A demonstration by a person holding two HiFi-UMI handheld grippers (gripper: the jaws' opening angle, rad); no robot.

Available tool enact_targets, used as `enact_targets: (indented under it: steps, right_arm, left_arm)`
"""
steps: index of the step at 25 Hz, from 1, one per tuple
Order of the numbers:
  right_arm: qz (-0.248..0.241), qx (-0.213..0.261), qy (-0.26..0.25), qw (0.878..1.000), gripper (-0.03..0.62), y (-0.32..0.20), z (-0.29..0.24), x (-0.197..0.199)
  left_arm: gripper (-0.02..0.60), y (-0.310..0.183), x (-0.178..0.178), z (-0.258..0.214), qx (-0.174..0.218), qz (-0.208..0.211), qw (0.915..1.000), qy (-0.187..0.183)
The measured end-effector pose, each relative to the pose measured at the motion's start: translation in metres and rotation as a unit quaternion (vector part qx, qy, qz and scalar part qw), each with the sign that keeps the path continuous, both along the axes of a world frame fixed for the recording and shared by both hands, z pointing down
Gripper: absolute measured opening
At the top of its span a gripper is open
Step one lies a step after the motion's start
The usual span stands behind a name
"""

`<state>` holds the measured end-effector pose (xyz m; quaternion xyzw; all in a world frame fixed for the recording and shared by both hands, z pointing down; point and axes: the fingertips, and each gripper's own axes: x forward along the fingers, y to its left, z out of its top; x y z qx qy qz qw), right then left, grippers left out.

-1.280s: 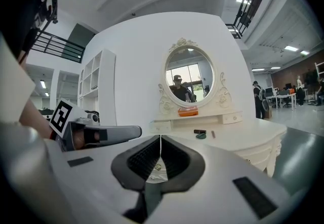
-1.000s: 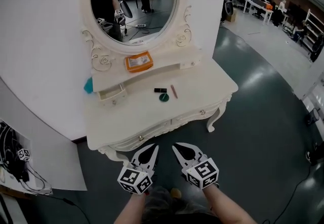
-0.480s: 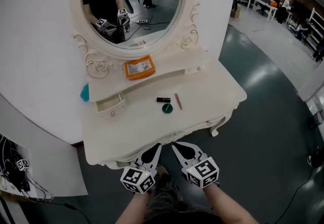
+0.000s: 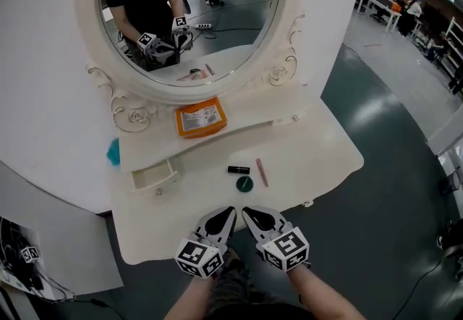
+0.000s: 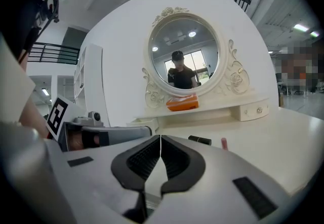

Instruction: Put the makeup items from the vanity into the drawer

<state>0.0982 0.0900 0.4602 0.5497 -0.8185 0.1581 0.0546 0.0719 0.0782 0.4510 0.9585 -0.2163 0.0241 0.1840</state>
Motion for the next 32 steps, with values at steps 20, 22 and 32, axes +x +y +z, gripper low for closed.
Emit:
enact_targets:
  steps: [20, 22, 32]
  right_arm:
    - [-0.114, -0.103, 0.169, 0.974, 0.023, -0.103, 0.045, 0.038]
    - [-0.137, -0.108, 0.183, 0.967, 0.023, -0.113, 0.049, 0.04]
    - [-0.263, -0.137, 0.252, 0.921, 0.12, -0.139, 0.074, 0.042]
  left_arm:
    - [0.017, -0.089, 0.024, 0.034, -0.04, -0.006, 0.9991, -0.014]
    - [0.017, -0.097, 0.021, 0.036, -0.041, -0.021, 0.9988, -0.019]
    - [0.017, -0.124, 0.023, 0.042, -0.044, -0.076, 0.9953, -0.041]
